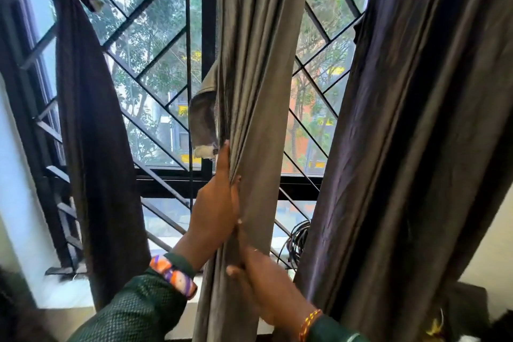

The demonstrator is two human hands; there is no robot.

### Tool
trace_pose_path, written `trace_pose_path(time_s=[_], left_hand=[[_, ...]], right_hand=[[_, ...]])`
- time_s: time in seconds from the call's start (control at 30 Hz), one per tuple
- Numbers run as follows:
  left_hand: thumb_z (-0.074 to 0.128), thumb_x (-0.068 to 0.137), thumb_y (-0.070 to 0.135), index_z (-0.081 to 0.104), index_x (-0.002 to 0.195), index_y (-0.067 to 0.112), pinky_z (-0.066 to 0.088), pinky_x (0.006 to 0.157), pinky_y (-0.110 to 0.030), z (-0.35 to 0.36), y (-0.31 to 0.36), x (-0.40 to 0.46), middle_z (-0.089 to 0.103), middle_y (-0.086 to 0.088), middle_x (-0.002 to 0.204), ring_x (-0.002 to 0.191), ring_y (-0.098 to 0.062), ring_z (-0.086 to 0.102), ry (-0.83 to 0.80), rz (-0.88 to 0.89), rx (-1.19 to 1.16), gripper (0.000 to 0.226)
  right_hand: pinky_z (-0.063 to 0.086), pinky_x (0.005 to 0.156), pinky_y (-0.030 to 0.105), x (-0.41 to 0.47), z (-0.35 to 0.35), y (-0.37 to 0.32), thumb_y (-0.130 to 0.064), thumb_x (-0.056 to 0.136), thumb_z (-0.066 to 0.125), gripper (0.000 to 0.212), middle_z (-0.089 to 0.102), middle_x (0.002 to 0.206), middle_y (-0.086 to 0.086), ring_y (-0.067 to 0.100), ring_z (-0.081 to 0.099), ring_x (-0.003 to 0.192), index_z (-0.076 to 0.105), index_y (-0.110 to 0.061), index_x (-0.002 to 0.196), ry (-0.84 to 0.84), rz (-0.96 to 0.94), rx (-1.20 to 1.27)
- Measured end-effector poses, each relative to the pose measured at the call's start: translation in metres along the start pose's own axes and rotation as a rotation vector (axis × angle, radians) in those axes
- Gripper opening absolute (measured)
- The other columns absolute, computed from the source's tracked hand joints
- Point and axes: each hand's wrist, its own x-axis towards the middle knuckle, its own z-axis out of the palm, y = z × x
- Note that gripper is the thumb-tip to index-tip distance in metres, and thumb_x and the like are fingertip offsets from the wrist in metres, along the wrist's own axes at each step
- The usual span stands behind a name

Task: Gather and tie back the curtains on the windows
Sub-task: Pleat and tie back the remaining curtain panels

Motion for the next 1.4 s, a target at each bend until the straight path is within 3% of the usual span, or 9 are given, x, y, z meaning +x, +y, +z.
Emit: trace_pose_path(time_s=[0.1, 0.23, 0.37, 0.43, 0.53, 0.7, 0.97, 1.2, 1.4], left_hand=[[0.047, 0.094, 0.018, 0.000, 0.141, 0.035, 0.040, 0.060, -0.036, -0.004, 0.000, -0.004, 0.062, -0.031, 0.075, 0.069, -0.044, 0.062, 0.036, -0.034, -0.026, 0.068], [0.044, 0.091, 0.017, 0.010, 0.148, 0.014, 0.038, 0.057, -0.032, 0.007, 0.007, -0.006, 0.064, -0.024, 0.088, 0.076, -0.040, 0.063, -0.097, 0.140, 0.142, 0.067], [0.046, 0.087, 0.004, 0.028, 0.144, 0.005, 0.046, 0.059, -0.038, 0.018, 0.031, -0.010, 0.065, -0.016, 0.098, 0.082, -0.035, 0.064, -0.217, 0.239, 0.342, 0.060], [0.053, 0.085, 0.014, 0.041, 0.137, 0.001, 0.046, 0.047, -0.033, 0.017, 0.039, -0.008, 0.069, -0.013, 0.083, 0.066, -0.031, 0.067, -0.189, 0.329, 0.440, 0.055], [0.043, 0.094, 0.043, 0.037, 0.140, 0.020, 0.046, 0.066, -0.032, -0.001, 0.051, 0.009, 0.069, -0.007, 0.095, 0.084, -0.026, 0.066, -0.227, 0.219, 0.276, 0.052], [0.063, 0.086, 0.024, 0.059, 0.079, 0.031, 0.057, 0.059, -0.039, -0.029, 0.074, 0.047, 0.070, -0.014, 0.068, 0.056, -0.027, 0.066, -0.105, -0.039, -0.350, 0.011], [0.068, 0.078, 0.003, 0.050, 0.122, 0.003, 0.058, 0.061, -0.023, -0.038, 0.109, 0.080, 0.071, 0.000, 0.073, 0.065, -0.012, 0.069, -0.107, -0.262, -1.099, 0.047], [0.086, 0.058, 0.022, 0.055, 0.097, 0.023, 0.056, 0.081, -0.044, -0.034, 0.108, 0.086, 0.067, 0.002, 0.095, 0.092, -0.019, 0.067, 0.000, -0.183, -0.773, 0.050], [0.082, 0.043, 0.032, 0.058, 0.085, 0.018, 0.056, 0.076, -0.052, -0.027, 0.116, 0.107, 0.069, -0.011, 0.092, 0.086, -0.033, 0.068, -0.028, -0.216, -0.670, 0.051]], right_hand=[[0.043, 0.086, 0.023, 0.013, -0.040, 0.005, -0.060, 0.091, 0.034, 0.068, 0.062, 0.125, 0.008, 0.020, 0.060, 0.111, 0.021, -0.027, 0.149, 0.284, 0.042, 0.204], [0.049, 0.093, 0.027, 0.045, -0.118, -0.027, -0.044, 0.088, 0.057, 0.050, 0.059, 0.112, -0.024, -0.010, 0.058, 0.099, 0.047, -0.027, 0.133, 0.560, -0.047, 0.639], [0.045, 0.065, 0.016, 0.069, -0.168, -0.050, -0.036, 0.077, 0.070, 0.051, 0.067, 0.098, -0.002, 0.014, 0.064, 0.086, 0.052, -0.015, 0.120, 0.673, 0.007, 0.392], [0.037, 0.056, 0.016, 0.072, -0.176, -0.047, -0.022, 0.081, 0.059, 0.038, 0.067, 0.101, 0.009, 0.028, 0.062, 0.094, 0.056, -0.008, 0.116, 0.659, 0.025, 0.236], [0.032, 0.060, 0.022, 0.065, -0.182, -0.040, -0.009, 0.080, 0.047, 0.028, 0.066, 0.099, 0.013, 0.031, 0.060, 0.097, 0.062, -0.008, 0.103, 0.586, 0.007, 0.193], [0.034, 0.062, 0.020, 0.059, -0.187, -0.038, -0.002, 0.083, 0.046, 0.025, 0.060, 0.093, 0.004, 0.019, 0.056, 0.088, 0.062, -0.010, 0.101, 0.554, -0.041, 0.229], [0.036, 0.051, 0.006, 0.057, -0.182, -0.042, 0.001, 0.089, 0.043, 0.025, 0.059, 0.086, -0.003, 0.006, 0.052, 0.070, 0.057, -0.016, 0.101, 0.571, -0.074, 0.222], [0.033, 0.061, 0.024, 0.049, -0.174, -0.053, -0.002, 0.092, 0.041, 0.053, 0.066, 0.103, 0.019, 0.037, 0.063, 0.092, 0.026, -0.008, 0.142, 0.643, -0.007, 0.049], [0.045, 0.073, 0.040, 0.040, -0.157, -0.079, -0.004, 0.089, 0.046, 0.034, 0.062, 0.108, 0.021, 0.041, 0.060, 0.098, 0.052, 0.002, 0.122, 0.613, -0.139, -0.173]])
